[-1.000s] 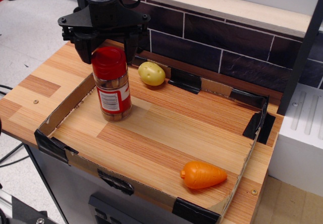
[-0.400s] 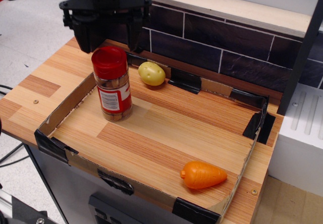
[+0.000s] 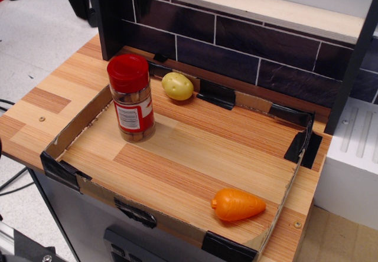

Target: Upright basil bottle

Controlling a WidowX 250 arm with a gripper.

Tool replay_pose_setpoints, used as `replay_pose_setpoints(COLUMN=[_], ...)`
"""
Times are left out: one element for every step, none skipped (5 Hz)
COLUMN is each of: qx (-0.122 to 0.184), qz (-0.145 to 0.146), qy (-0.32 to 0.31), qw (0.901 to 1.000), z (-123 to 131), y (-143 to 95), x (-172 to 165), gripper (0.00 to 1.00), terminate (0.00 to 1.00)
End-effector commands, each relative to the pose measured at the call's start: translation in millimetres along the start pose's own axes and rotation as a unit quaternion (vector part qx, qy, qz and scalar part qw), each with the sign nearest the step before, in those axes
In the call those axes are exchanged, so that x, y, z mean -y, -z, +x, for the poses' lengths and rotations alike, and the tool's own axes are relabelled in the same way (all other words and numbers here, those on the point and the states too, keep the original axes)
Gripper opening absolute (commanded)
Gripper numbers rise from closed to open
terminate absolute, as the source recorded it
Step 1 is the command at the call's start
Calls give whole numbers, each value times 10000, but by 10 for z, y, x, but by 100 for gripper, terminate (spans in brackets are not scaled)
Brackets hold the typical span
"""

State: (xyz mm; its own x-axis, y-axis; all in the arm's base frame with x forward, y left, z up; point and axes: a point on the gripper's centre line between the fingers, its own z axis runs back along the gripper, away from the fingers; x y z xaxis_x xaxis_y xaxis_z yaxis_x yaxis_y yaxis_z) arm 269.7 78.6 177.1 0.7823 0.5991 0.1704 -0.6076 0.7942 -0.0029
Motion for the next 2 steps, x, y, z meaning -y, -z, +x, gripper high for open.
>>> replay_pose_setpoints(qx=[-186,-186], qz=[-91,-91], qy=[-57,-57], qw=[9998,9998], z=[23,23], y=[-374,-374], x=[-34,-34], gripper=[100,100], terminate=[0,100])
